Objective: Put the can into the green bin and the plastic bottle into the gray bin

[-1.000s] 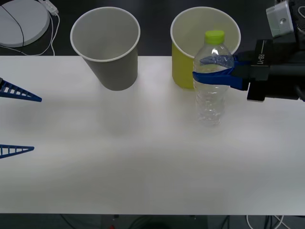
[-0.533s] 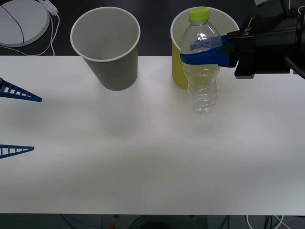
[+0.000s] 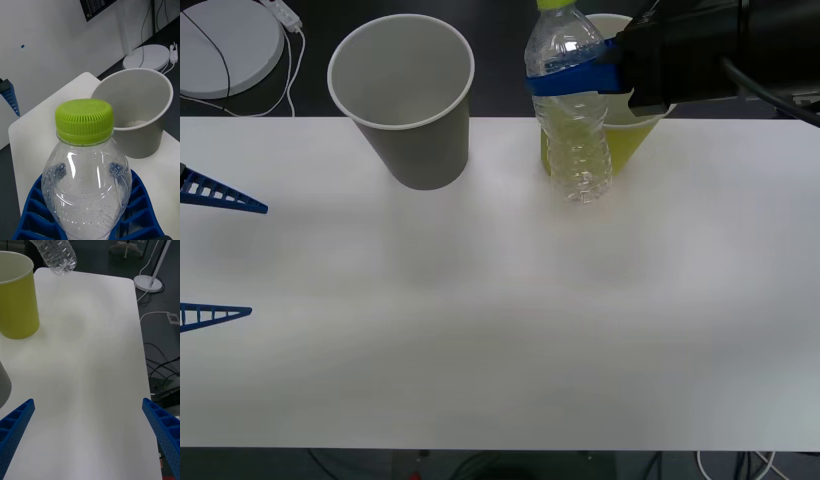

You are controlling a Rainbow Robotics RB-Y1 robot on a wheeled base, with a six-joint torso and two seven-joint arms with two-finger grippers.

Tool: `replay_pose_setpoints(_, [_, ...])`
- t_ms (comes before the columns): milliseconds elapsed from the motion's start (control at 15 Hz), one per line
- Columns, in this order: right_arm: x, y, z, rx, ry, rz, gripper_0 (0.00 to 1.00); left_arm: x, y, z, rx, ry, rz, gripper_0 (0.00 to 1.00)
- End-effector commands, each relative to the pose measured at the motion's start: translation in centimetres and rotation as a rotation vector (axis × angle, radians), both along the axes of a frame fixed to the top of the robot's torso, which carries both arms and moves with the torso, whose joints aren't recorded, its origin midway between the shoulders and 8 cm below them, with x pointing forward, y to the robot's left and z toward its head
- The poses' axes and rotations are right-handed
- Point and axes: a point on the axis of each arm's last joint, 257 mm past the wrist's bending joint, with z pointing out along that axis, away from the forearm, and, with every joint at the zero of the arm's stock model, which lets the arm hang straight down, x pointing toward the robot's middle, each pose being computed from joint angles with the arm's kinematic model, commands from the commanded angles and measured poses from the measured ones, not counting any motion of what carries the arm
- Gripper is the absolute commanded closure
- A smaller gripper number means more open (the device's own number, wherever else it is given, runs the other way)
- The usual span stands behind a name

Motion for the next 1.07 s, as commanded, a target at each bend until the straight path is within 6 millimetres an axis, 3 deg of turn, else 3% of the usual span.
replay_pose_setpoints(67, [2.0, 1.2, 0.3, -0.007, 0.014, -0.003, 1.0, 0.0, 0.0, 0.0, 0.0, 0.0, 0.0, 0.0])
replay_pose_setpoints(467, [4.7, 3.0, 1.9, -0.016, 0.042, -0.011, 1.0, 0.0, 0.0, 0.0, 0.0, 0.0, 0.0, 0.0])
replay_pose_setpoints(1067, [7.0, 4.7, 5.0, -0.039, 0.114, -0.034, 1.0, 0.0, 0.0, 0.0, 0.0, 0.0, 0.0, 0.0])
